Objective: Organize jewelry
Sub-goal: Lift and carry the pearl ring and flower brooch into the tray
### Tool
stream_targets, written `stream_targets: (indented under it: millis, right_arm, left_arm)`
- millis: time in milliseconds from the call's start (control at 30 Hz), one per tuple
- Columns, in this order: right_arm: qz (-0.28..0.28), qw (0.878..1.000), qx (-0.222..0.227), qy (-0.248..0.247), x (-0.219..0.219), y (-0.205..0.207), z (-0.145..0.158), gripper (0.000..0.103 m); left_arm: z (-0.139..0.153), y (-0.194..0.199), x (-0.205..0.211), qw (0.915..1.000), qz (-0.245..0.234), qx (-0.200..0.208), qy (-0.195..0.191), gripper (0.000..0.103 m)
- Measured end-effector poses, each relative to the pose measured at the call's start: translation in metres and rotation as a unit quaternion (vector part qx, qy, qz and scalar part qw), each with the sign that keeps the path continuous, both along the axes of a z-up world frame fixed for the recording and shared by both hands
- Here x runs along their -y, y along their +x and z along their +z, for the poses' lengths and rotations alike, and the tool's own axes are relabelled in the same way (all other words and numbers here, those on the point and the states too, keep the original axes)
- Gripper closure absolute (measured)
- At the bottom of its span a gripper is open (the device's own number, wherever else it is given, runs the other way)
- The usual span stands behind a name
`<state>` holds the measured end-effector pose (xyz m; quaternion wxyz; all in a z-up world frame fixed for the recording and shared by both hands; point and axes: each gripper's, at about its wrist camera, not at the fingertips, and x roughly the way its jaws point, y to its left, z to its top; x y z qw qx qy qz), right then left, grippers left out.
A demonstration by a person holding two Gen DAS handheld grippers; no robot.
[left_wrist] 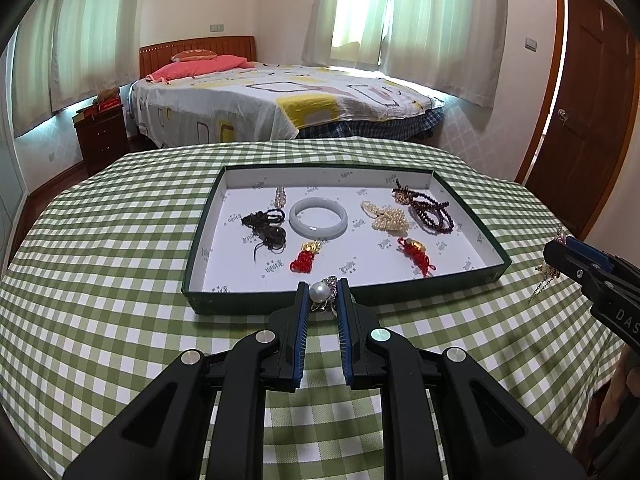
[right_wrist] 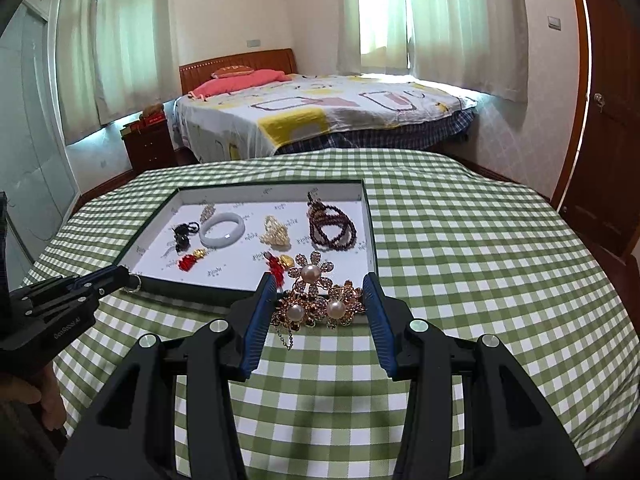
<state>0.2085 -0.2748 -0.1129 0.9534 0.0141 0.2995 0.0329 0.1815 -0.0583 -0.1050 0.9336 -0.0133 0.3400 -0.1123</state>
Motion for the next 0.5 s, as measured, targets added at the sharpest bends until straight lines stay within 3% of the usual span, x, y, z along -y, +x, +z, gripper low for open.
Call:
stream_targets:
  millis: [500]
  right_arm:
    - [0.024,0.998,0.061,0.016,-0.012,0.041,0.045,0.059]
  left_arm:
    - [0.056,0.038,0.011,0.9973,-0.013,0.07,-0.016,0.088]
